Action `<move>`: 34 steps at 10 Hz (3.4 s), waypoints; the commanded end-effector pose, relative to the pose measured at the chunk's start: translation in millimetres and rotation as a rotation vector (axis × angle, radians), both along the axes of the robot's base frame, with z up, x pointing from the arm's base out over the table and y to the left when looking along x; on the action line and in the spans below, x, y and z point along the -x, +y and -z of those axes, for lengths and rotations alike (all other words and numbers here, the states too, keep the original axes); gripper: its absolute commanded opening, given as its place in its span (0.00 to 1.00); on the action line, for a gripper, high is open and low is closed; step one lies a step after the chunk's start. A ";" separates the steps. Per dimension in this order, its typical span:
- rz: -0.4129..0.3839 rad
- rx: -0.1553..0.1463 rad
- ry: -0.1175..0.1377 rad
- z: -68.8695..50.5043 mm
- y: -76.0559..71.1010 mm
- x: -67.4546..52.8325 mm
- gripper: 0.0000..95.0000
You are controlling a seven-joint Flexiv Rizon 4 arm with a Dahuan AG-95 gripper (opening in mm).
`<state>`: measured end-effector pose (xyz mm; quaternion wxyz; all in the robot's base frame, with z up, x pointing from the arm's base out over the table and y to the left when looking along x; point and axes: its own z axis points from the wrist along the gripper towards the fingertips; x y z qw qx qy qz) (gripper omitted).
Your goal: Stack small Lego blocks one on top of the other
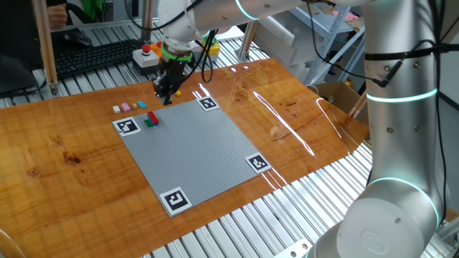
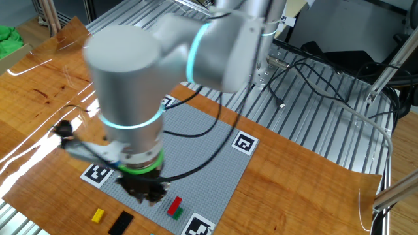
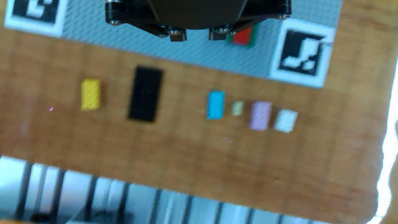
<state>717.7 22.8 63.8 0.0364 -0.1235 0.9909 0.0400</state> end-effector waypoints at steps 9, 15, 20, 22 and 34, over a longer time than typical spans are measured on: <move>0.009 0.005 -0.017 7.7 -51.1 -43.6 0.40; 0.010 0.008 -0.027 20.1 -65.6 -59.2 0.40; 0.010 0.013 -0.030 36.9 -90.1 -59.3 0.40; 0.010 0.005 -0.029 44.6 -90.5 -58.0 0.40; 0.012 0.003 -0.055 57.8 -90.0 -55.8 0.00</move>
